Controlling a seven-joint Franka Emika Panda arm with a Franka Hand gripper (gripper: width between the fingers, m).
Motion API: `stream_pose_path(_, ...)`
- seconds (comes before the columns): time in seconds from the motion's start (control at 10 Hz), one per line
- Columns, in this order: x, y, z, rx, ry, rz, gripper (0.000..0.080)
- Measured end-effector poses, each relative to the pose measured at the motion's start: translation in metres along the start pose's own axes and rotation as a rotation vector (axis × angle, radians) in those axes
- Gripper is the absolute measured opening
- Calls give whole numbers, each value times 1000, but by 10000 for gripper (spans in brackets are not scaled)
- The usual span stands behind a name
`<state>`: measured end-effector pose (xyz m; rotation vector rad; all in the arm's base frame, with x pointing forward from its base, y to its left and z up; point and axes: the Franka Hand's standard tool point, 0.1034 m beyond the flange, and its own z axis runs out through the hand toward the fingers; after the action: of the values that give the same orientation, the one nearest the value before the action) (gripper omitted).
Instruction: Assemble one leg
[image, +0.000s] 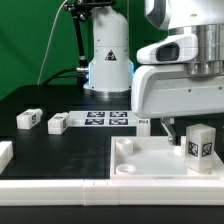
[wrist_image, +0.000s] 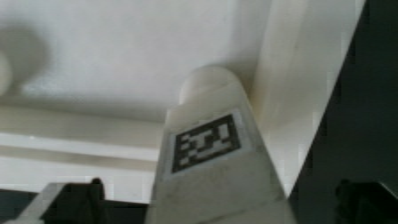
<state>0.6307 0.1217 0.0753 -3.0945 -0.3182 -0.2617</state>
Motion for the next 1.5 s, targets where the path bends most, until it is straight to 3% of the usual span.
stream_pose_path(0.1, 0, 1, 0, -4, 5, -72, 649)
stream_pose_path(0.3, 0, 2, 1, -4, 4, -109, 387)
stream_pose_path(0.4, -1, 2, 1, -4, 4, -109, 387)
stream_pose_path(0.5, -1, 2, 1, -4, 4, -109, 291)
stream_pose_path(0.8, -1, 2, 1, -2, 3, -21, 291)
stream_pose_path(1.5, -3, 3, 3, 2, 16, 970, 291)
